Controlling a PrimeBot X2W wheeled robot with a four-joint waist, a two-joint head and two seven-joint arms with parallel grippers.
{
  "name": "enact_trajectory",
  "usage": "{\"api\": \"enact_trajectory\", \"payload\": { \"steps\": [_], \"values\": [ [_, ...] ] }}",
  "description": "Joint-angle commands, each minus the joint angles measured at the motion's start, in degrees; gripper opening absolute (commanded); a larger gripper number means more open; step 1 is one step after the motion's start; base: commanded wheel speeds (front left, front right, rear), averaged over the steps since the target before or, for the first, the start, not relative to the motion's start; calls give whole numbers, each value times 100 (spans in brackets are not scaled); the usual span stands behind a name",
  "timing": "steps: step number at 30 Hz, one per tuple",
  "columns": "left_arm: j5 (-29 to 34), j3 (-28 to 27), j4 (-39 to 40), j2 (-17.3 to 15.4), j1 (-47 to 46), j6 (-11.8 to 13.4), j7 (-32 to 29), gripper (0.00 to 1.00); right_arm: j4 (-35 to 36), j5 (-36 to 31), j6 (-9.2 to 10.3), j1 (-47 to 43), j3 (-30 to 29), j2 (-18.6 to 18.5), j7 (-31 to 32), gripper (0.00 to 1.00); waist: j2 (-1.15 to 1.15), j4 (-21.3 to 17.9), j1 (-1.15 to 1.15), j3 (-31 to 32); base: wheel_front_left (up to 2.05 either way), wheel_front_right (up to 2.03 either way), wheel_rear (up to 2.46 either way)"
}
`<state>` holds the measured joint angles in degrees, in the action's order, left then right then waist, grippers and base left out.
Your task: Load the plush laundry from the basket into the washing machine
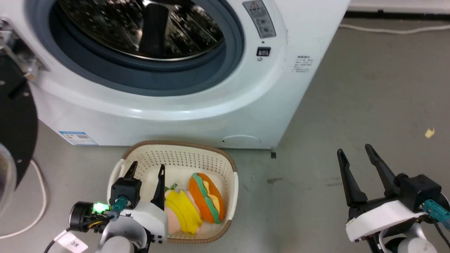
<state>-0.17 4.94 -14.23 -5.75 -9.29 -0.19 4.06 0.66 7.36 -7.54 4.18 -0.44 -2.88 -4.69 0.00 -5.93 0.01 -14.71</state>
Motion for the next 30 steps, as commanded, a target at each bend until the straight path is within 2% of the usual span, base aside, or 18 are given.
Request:
{"api": "enact_trajectory", "payload": {
  "steps": [1,15,25,30],
  "values": [
    [-10,28,-115,-52,-130,-26,13,100,35,71,2,117,14,0,-58,100,0,-92,-1,-129,0,0,0],
    [-130,192,-1270,-311,-700,-207,-98,100,78,430,2,340,97,0,-226,100,0,-477,-1,-876,0,0,0],
    [-126,391,-2064,-632,-1109,-293,-196,100,91,736,3,538,176,0,-345,100,0,-793,-1,-1433,0,0,0],
    [-162,482,-2532,-743,-1394,-339,-564,100,98,866,3,601,180,0,-404,100,0,-882,-1,-1694,0,0,0]
  ]
}}
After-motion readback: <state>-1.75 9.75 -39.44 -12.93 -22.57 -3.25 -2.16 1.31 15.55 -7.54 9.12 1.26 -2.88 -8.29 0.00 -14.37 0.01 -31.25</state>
